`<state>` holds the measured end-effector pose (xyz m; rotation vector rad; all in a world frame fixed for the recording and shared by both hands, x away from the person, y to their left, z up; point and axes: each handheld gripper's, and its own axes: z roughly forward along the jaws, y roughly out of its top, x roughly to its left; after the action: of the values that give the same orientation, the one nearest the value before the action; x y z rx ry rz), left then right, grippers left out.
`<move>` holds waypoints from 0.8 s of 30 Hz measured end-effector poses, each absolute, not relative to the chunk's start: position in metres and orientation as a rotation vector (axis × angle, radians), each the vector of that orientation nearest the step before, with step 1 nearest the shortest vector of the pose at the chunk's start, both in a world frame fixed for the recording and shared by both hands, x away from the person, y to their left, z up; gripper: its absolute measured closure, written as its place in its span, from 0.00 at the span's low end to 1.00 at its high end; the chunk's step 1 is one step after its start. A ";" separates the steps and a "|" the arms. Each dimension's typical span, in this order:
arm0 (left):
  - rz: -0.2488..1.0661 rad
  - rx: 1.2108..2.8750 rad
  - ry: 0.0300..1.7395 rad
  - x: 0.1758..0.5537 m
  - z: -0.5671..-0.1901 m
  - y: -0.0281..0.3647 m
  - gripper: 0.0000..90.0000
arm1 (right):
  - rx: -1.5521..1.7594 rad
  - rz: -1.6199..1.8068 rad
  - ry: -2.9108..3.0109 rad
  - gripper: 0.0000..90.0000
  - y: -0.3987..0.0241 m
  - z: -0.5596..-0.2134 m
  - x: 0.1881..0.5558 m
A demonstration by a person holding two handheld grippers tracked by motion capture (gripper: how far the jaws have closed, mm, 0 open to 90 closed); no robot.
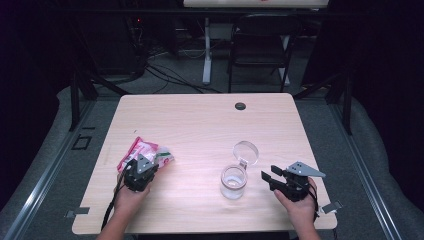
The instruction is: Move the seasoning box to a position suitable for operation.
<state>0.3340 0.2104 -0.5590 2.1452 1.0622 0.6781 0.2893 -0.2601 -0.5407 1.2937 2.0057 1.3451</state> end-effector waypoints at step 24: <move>0.621 2.016 1.120 0.334 -0.547 0.227 1.00 | 1.293 1.347 2.007 0.57 -0.260 -0.541 0.289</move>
<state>0.3341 0.2274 -0.5468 2.0165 1.1199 0.6210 0.2893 -0.2601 -0.5409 1.2933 2.0067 1.3468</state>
